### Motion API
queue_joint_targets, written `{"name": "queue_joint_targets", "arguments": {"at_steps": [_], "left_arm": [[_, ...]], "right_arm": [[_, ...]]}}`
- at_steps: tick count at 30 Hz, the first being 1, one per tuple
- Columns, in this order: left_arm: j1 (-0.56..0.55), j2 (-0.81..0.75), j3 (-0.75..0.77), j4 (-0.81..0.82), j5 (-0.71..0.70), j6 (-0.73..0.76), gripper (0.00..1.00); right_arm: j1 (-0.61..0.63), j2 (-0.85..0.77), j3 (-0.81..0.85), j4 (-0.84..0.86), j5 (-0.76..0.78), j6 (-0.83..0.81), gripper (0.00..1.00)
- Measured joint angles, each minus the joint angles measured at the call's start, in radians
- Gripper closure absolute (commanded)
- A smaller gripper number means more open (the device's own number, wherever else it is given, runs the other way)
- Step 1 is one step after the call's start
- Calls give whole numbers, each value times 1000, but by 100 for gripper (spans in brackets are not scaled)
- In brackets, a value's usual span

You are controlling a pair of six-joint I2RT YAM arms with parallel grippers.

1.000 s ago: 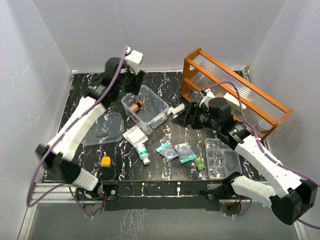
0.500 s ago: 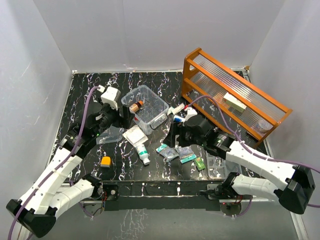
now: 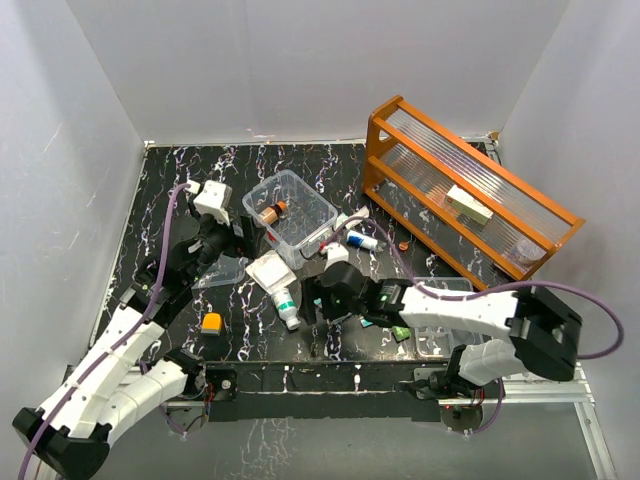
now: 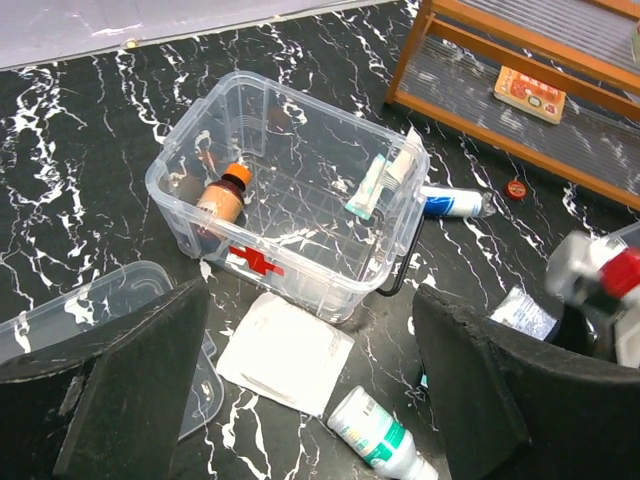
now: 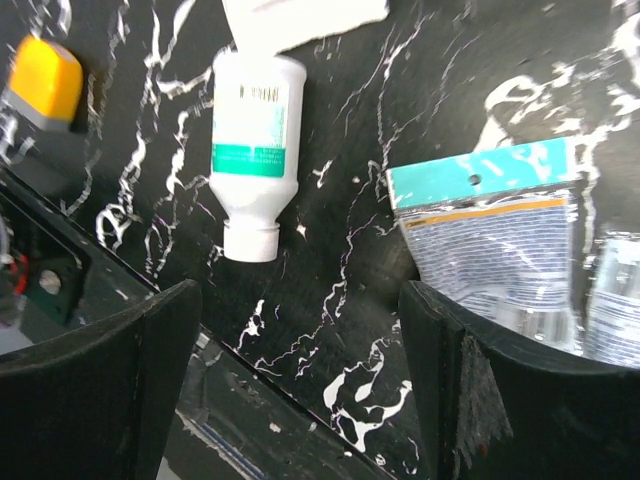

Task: Organize the medicine kit

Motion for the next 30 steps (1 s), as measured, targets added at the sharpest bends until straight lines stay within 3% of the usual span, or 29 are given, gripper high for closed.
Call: {"name": "queue_joint_targets", "arguments": {"at_steps": [5,9,13,21,26,30], "left_arm": [[0,-29,3,-13,-36,-25,17],[0,-57,7,-31,-52,-59,13],[0,-44,45,-84,-64,-85,1],[0,-19,89,-102,-90,-92,1],[0,-18,88,-77,-92,-90,1],[0,-13,88,-67,-84,-74,1]], "right_arm": [[46,113,0,54,9,-1,23],[46,165,5,132,-14,-5,30],[55,254,31,175,-59,4,31],[69,345,84,172,-77,-7,46],[69,356,96,168,-54,-18,61],[69,358,97,150,-39,-35,59]]}}
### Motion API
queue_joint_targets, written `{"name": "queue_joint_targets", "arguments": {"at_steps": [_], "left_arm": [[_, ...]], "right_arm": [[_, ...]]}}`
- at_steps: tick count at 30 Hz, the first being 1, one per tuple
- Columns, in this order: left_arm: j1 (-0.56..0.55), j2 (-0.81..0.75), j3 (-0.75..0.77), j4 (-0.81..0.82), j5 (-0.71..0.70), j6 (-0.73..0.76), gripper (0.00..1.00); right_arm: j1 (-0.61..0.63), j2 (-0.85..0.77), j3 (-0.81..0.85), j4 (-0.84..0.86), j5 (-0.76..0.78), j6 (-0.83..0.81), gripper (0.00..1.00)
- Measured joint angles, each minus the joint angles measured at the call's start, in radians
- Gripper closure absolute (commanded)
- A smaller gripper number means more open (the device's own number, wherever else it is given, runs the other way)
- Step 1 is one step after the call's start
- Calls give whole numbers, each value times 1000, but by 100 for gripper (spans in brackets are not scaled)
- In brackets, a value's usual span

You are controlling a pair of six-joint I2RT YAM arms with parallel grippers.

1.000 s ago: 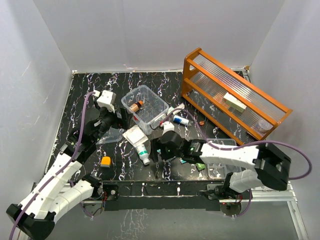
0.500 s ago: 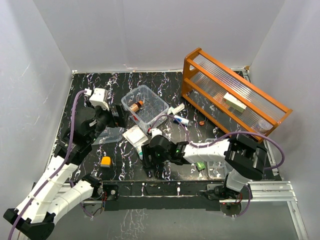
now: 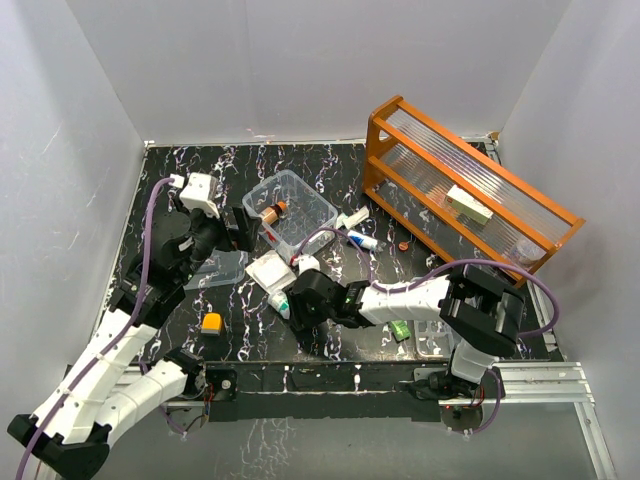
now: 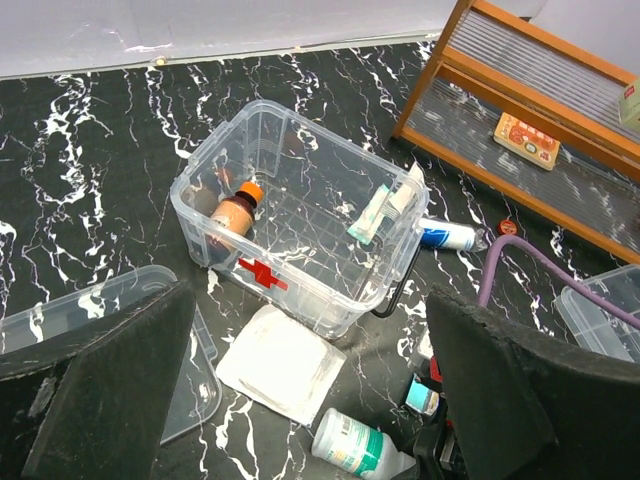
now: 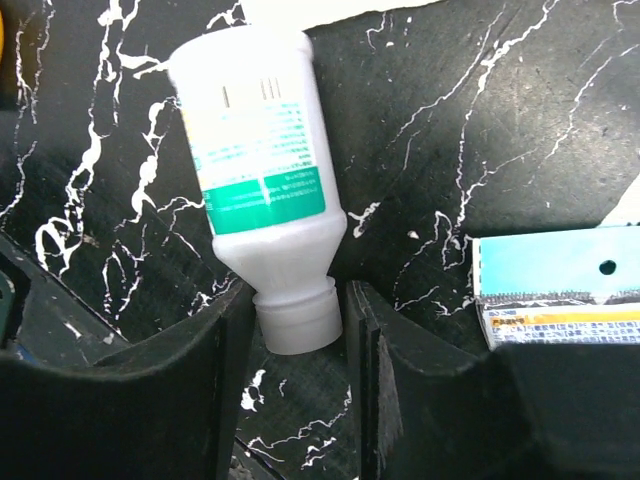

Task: Organize the medicine kit

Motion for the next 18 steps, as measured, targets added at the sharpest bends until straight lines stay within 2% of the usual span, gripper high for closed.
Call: {"name": "queue_joint_targets", "arguments": {"at_steps": [3,7,13,18], "left_arm": [[0,6,0,7,18,17,1],[0,16,0,15,39,37,1],[0,27,1,7,59,71,1],[0,42,20,-24,66,101,1]], "right_arm": [[0,0,0,-10,11,-21,57],[0,0,0,-16,4,-66,62],[0,6,14,-26,-35,-142,82],[-3,7,23,-26,-68,-193,91]]}}
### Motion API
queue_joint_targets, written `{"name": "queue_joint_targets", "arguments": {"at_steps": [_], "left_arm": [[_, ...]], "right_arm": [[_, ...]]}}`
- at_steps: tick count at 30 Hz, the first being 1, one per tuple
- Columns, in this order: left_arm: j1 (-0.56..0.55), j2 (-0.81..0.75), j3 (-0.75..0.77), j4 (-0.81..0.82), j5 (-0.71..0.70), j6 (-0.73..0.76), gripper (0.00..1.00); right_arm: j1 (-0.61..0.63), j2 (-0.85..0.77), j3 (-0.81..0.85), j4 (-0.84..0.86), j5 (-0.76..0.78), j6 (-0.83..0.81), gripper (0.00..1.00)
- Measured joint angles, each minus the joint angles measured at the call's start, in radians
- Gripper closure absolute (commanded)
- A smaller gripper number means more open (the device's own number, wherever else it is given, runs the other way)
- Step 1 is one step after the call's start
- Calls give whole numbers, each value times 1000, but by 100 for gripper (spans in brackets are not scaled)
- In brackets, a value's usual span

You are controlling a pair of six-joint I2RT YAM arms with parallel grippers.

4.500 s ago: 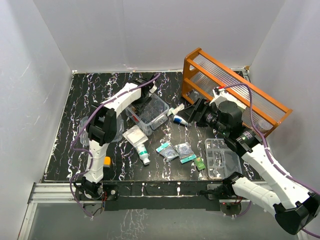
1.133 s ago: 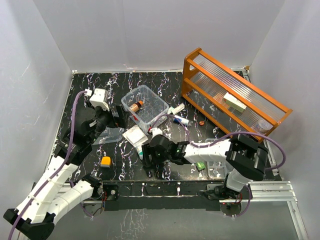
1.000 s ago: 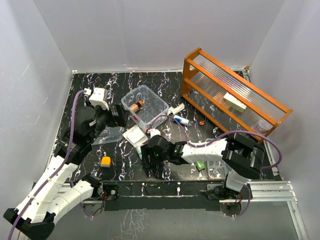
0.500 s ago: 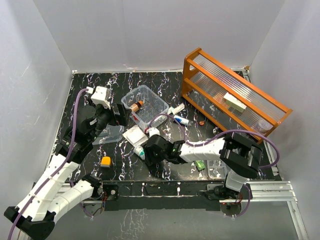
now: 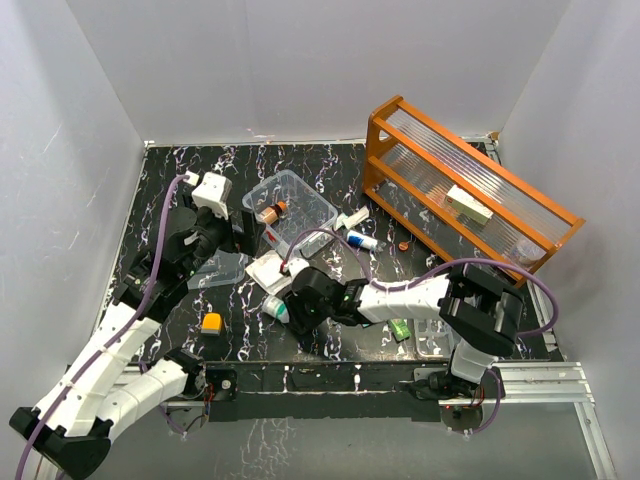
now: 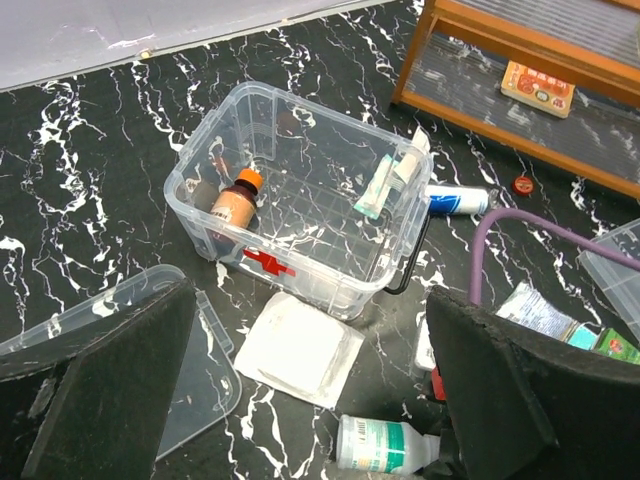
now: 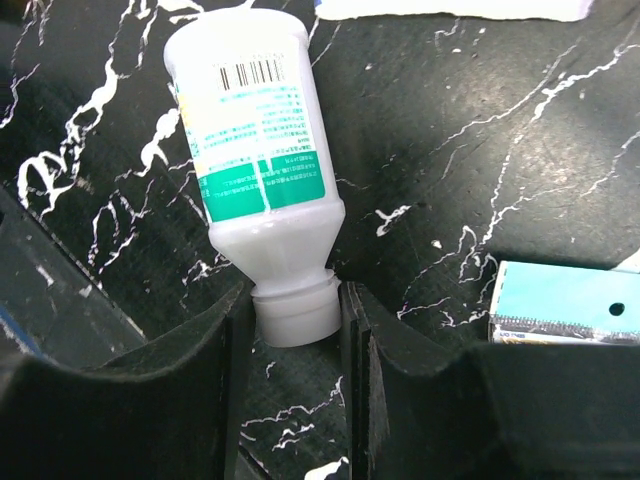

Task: Organize the medicine kit

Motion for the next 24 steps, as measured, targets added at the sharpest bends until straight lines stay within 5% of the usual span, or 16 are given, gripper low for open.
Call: {"name": "queue_joint_targets", "arguments": {"at_steps": [9,24], "left_arm": [[0,-5,3,-46,94,109,1],[0,58,-147,-52,655,321,3]], "right_arm": [[-140,-129,-19,2,-261,-73,97],[-338,-385,-111,3,-483,-28,100]]}}
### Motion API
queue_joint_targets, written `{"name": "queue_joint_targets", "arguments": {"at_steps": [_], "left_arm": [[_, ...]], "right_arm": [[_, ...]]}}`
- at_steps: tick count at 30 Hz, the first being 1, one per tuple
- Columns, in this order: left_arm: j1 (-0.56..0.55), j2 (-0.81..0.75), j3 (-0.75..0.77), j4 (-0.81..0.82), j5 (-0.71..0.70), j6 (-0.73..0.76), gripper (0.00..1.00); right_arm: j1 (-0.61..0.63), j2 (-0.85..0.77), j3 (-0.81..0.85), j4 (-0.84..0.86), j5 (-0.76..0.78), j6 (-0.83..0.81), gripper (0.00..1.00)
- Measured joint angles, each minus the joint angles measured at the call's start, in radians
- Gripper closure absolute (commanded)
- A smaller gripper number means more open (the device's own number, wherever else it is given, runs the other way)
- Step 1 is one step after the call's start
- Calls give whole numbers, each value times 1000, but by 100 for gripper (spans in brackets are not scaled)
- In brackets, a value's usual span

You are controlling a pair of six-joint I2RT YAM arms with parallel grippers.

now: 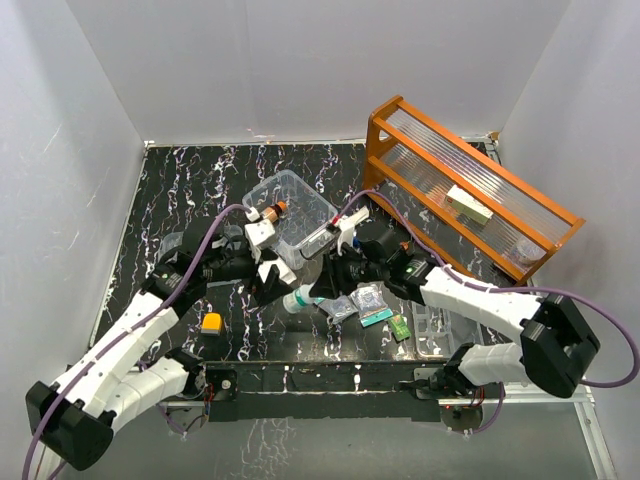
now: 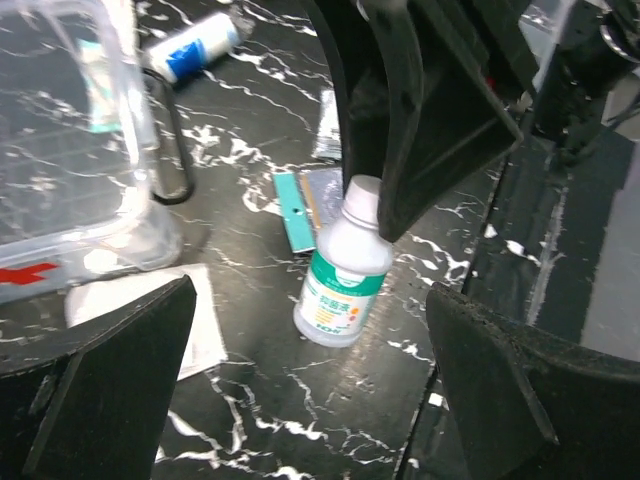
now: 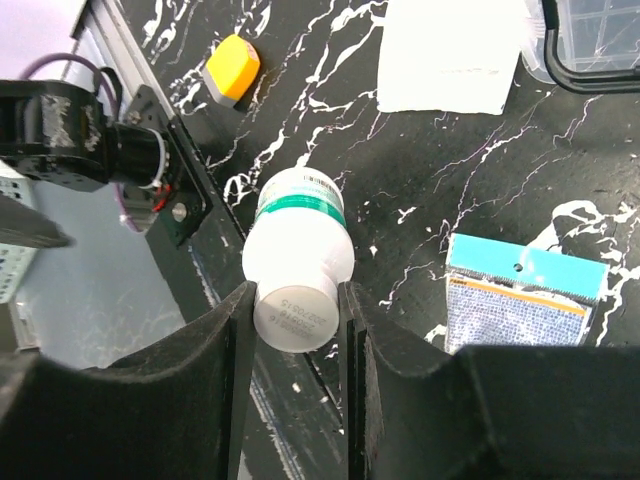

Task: Organize the medicine kit

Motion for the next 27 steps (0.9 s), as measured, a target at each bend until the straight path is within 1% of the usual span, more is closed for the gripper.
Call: {"name": "queue_joint_targets", "arguments": {"at_steps": [4,8,13,16,22,27], "left_arm": [[0,34,-59,65,92,-74,6],[0,65,-77,106,180,-143,10],[0,90,-78,120,237,-156,16],[0,113,-78,129,251,-159,18],[0,230,-77,108,277,-154,22],[0,306,-77,71,341,-143,26]], "right_arm": [[-35,-46,-11,0,-27,50,100],[-76,-79,-11,16,-69,89,100],[-87,-75,-11,32,-145,117,100],[-86,-60,-8,33,-189,125,100],[-87,-43,-1,36,-229,136,100],[-87,-38,9,56,-237,140,100]]}}
